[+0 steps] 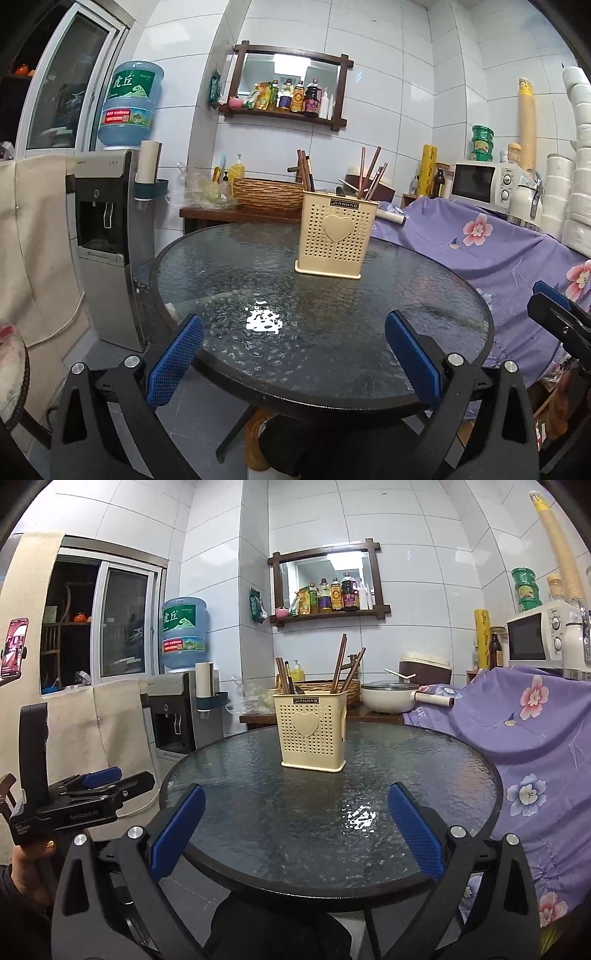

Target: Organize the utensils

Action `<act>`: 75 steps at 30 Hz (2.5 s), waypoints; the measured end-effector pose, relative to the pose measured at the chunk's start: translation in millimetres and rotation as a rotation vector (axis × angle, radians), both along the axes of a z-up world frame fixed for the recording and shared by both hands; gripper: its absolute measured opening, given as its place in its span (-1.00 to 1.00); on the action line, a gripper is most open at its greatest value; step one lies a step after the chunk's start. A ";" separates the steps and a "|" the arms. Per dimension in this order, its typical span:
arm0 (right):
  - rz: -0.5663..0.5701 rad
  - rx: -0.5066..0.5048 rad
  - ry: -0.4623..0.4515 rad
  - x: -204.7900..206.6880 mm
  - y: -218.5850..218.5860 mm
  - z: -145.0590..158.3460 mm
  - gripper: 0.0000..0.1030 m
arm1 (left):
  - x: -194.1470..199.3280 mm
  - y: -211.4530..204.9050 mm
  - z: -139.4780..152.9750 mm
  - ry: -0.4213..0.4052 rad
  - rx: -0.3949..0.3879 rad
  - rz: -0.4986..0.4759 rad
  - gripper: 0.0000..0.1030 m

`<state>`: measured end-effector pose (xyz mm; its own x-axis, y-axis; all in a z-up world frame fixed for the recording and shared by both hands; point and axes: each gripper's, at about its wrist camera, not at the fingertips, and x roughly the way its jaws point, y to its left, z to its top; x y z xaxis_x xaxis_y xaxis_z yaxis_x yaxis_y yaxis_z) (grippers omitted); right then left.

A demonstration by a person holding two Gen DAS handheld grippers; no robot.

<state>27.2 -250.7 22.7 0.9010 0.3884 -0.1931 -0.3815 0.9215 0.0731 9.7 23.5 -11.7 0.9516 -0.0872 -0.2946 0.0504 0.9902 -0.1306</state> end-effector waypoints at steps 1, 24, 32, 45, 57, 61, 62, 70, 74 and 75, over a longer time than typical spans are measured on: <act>0.000 0.005 0.002 -0.3 -0.8 0.0 0.89 | -0.8 -0.1 -0.1 -0.002 -0.001 -0.001 0.87; 0.013 -0.002 0.031 4.1 -0.6 -5.3 0.89 | -4.3 3.3 0.5 0.010 -0.021 0.000 0.87; 0.018 0.001 0.040 4.0 -0.9 -6.4 0.89 | -5.1 2.6 2.0 0.008 -0.021 0.005 0.87; 0.023 0.006 0.047 4.9 -2.0 -8.5 0.89 | -7.9 -3.2 3.4 0.003 0.007 0.020 0.88; 0.024 -0.003 0.047 4.6 -1.7 -9.0 0.89 | -8.4 -6.1 6.1 0.008 0.005 0.014 0.88; 0.023 -0.007 0.048 4.6 -1.7 -9.1 0.89 | -9.5 -8.8 7.4 0.005 0.005 0.014 0.88; 0.023 -0.009 0.049 4.5 -1.5 -9.4 0.89 | -9.9 -9.3 7.7 0.002 0.004 0.014 0.88; 0.021 -0.006 0.053 5.7 -2.5 -11.0 0.89 | -10.4 -10.3 8.3 0.000 0.005 0.020 0.88; 0.023 -0.004 0.052 5.1 -3.4 -11.2 0.89 | -9.9 -10.7 8.7 0.005 0.012 0.028 0.88; 0.024 -0.004 0.053 5.2 -3.4 -11.2 0.89 | -9.3 -10.7 8.5 0.008 0.013 0.031 0.88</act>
